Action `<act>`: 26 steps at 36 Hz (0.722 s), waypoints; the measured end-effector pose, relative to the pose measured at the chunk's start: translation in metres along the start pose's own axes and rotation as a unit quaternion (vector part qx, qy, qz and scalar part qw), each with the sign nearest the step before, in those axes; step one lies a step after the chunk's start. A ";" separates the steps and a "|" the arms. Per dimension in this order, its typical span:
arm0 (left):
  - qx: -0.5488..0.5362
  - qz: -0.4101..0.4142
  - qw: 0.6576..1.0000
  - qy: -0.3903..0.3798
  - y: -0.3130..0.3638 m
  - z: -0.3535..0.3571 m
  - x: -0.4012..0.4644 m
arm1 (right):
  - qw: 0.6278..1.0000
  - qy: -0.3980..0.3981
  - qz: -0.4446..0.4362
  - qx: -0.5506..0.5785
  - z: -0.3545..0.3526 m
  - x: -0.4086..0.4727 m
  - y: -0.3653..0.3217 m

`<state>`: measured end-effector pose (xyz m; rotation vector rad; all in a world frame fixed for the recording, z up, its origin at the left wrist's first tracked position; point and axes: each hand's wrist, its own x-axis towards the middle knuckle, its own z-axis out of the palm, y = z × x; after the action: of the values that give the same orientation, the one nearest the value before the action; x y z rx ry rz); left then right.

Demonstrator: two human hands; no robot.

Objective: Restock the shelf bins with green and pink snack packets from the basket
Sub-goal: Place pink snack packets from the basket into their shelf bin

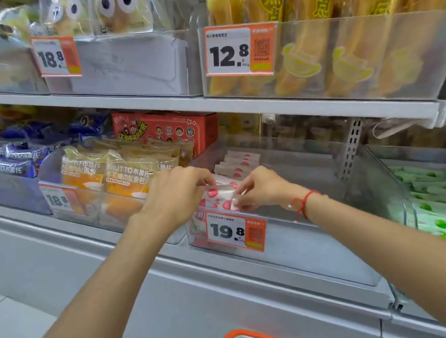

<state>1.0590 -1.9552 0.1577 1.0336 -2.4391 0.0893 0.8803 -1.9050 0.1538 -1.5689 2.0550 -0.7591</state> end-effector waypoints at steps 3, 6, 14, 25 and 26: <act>0.015 0.006 1.000 0.001 -0.001 -0.003 0.000 | 0.994 0.096 -0.030 0.032 0.006 0.005 0.005; 0.051 0.024 0.996 -0.066 0.000 0.000 -0.004 | 0.996 0.055 -0.013 0.070 0.010 0.007 0.003; 0.086 0.024 0.981 -0.174 0.009 0.004 -0.005 | 0.997 -0.055 0.007 0.046 0.003 -0.008 -0.002; -0.172 -0.105 0.974 0.100 0.068 0.016 -0.083 | 0.954 0.235 -0.185 0.028 0.015 -0.121 0.041; -0.194 -0.123 0.968 0.096 0.074 0.023 -0.097 | 0.952 0.238 -0.187 0.036 0.020 -0.133 0.047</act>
<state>1.0558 -1.8440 0.1027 1.0783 -2.0281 -0.3435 0.8930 -1.7703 0.1099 -1.9006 2.0236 -1.4584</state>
